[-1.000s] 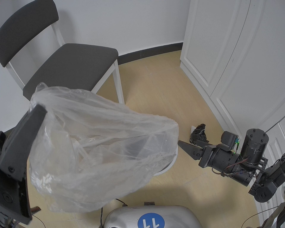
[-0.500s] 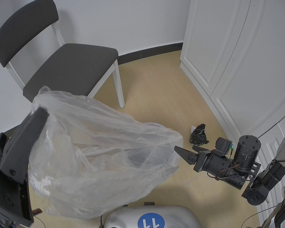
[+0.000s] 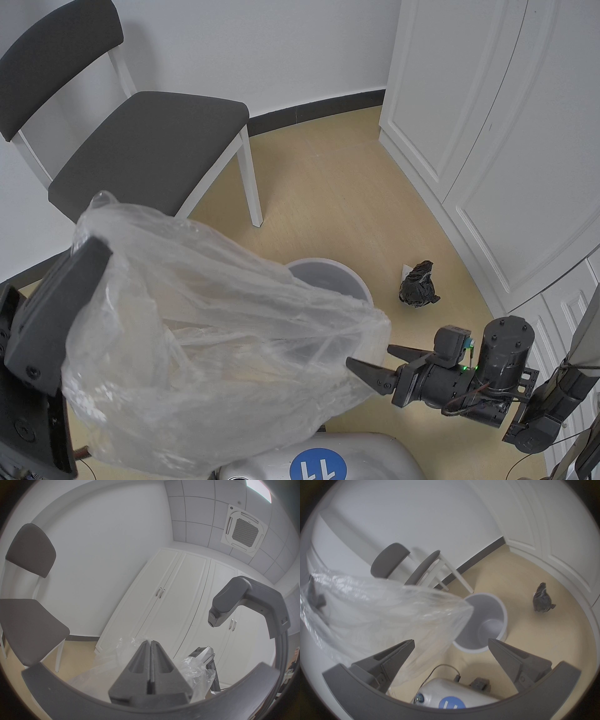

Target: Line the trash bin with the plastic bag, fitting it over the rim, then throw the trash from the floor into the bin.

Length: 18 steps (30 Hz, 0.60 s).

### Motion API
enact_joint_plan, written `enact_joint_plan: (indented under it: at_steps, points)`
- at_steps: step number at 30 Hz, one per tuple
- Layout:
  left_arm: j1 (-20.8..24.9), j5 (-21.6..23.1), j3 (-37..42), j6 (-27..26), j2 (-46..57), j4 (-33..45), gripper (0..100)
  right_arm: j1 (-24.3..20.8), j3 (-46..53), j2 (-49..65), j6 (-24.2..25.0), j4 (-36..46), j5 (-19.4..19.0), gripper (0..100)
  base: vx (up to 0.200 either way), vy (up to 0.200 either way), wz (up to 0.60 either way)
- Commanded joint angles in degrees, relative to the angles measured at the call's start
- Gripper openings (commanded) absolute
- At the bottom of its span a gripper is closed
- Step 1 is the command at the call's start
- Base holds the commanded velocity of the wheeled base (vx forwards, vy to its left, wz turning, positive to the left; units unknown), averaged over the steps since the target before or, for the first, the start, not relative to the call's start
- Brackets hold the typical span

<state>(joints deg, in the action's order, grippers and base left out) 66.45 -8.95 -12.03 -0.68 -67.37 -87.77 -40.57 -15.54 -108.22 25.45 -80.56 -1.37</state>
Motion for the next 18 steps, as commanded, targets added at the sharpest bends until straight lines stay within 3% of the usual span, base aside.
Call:
enact_joint_plan:
  at_steps: [1, 9, 18]
  points:
    - [0.2, 0.0, -0.1, 0.0, 0.3, 0.0, 0, -2.1, 1.7, -0.3, -1.2, -0.3, 0.2, 100, 0.000, 0.000, 0.00]
    - [0.3, 0.4, -0.1, 0.3, 0.2, 0.0, 0, 3.4, -0.3, -1.6, -1.2, -0.3, -0.6, 100, 0.000, 0.000, 0.00]
    - [0.7, 1.6, 0.1, 2.4, 0.2, -0.1, 0, 4.2, -1.4, -6.9, -1.0, -2.8, -0.9, 100, 0.000, 0.000, 0.00]
